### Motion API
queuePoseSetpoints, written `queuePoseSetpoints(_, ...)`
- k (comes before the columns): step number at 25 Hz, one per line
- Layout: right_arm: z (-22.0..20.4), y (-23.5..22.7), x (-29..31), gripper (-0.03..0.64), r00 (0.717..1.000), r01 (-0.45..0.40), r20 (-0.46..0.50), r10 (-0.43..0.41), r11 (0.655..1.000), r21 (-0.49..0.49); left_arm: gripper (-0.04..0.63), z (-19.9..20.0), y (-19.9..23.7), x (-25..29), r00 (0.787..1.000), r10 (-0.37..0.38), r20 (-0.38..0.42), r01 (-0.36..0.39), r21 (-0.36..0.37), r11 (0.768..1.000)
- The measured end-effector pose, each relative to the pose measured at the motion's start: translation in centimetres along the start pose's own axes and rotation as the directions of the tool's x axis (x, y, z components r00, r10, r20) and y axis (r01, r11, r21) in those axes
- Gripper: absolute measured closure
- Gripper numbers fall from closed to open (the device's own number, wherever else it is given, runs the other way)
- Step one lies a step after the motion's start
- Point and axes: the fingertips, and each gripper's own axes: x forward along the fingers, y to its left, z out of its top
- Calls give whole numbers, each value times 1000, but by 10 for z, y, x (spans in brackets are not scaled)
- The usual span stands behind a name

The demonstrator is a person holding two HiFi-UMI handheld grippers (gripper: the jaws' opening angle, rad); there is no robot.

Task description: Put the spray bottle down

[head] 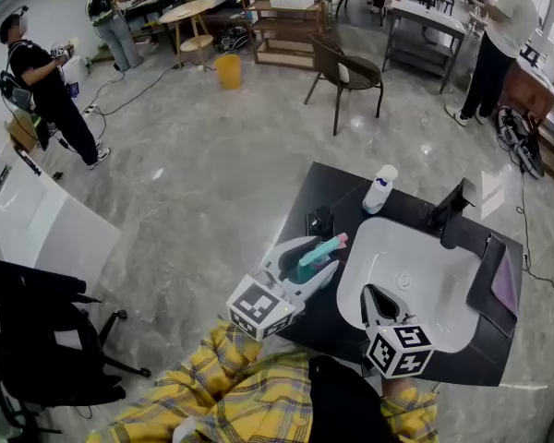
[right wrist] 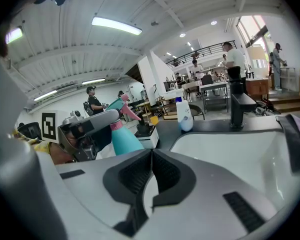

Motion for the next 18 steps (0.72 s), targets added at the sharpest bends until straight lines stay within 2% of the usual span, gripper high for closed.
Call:
queuePoseSetpoints(7,-4,11,-4,609,1000,-4,-1,4,1000,-1,426,-1,4,-17,1000,24,1,-24,-18,1000)
queuePoseSetpoints(18,-15,27,-14,609,1000,11,4,-11,1000,9,426,-13,-1,-46,1000,19,-17,-20,-63,998)
